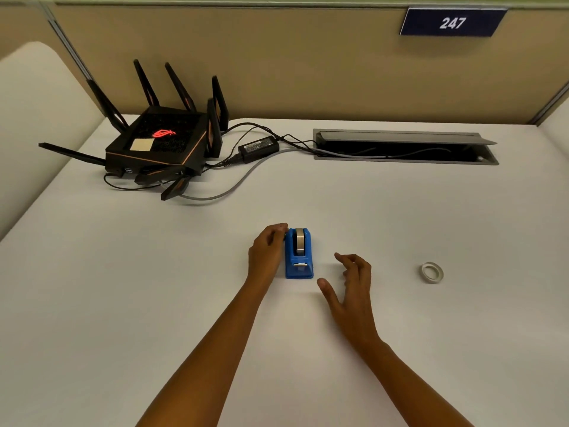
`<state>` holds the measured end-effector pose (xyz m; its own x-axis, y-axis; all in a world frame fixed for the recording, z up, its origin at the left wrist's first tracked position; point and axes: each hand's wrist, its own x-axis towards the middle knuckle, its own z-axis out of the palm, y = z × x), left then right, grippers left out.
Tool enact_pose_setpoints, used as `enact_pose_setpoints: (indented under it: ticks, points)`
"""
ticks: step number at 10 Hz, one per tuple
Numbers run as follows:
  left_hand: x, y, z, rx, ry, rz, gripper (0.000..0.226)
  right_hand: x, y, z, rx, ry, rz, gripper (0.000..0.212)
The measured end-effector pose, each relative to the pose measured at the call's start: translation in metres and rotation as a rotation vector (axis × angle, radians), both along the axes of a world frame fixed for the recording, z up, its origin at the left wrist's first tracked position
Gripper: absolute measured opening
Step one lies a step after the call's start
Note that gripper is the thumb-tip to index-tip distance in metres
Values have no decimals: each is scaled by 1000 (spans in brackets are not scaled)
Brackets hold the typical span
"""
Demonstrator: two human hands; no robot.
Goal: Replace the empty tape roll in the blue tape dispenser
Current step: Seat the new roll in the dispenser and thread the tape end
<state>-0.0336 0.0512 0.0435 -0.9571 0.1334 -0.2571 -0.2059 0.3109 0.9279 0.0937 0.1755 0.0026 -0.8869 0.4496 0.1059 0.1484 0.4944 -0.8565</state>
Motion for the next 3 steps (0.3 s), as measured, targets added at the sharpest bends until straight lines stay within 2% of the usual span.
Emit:
enact_pose_setpoints:
  ticks: [1,2,3]
  points:
    - [15,-12,-6,52,34,86,29,3,0,-2,7,11,-23,43]
    - [40,-33,-15,-12,134,61,24,9,0,-4,69,-4,-22,26]
    - [58,-45,-23,-57,254,81,20,9,0,-6,98,-6,-27,23]
